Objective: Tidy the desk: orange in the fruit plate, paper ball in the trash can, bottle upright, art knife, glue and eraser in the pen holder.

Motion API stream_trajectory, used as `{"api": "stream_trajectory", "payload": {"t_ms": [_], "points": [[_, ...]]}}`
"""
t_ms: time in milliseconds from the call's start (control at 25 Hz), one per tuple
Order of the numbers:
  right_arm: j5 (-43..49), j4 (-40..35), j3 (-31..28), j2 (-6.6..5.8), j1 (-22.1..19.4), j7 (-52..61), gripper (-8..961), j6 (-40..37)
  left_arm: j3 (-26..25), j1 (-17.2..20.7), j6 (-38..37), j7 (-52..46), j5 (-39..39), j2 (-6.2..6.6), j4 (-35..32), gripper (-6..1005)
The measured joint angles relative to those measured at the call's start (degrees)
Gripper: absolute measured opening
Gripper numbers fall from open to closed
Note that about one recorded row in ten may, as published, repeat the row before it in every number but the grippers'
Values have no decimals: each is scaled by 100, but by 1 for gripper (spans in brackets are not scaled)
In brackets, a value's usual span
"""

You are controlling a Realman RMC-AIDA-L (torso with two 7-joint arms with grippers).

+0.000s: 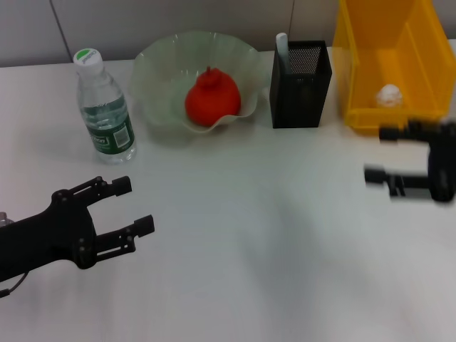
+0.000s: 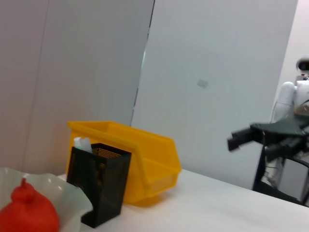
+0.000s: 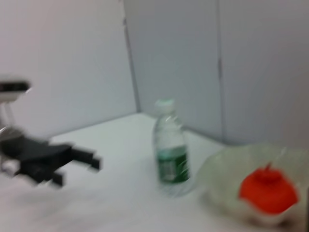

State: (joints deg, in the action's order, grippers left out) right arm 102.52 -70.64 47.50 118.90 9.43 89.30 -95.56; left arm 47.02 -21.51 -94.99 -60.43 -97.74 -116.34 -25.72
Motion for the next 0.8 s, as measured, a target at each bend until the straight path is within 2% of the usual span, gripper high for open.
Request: {"api": "stream_trajectory", "payload": {"t_ms": [160,280,440,800], "points": [[227,656,-640,-27,-47,-816,774,-816,0,-148,-232,-379,-300,170,27,806],[270,900,-763,-44,-63,-1084,774,-971,1,-187,-370,-511,-424,201,12,805],[537,1199,-751,-18,-17,-1333,774,-997,1,-249,-523,-730,-660,295,-14,805],[1004,2011,-686,21,539,-1493,774,-794,-21,-393,-792,-1005,-1288,558,-38,806]]}}
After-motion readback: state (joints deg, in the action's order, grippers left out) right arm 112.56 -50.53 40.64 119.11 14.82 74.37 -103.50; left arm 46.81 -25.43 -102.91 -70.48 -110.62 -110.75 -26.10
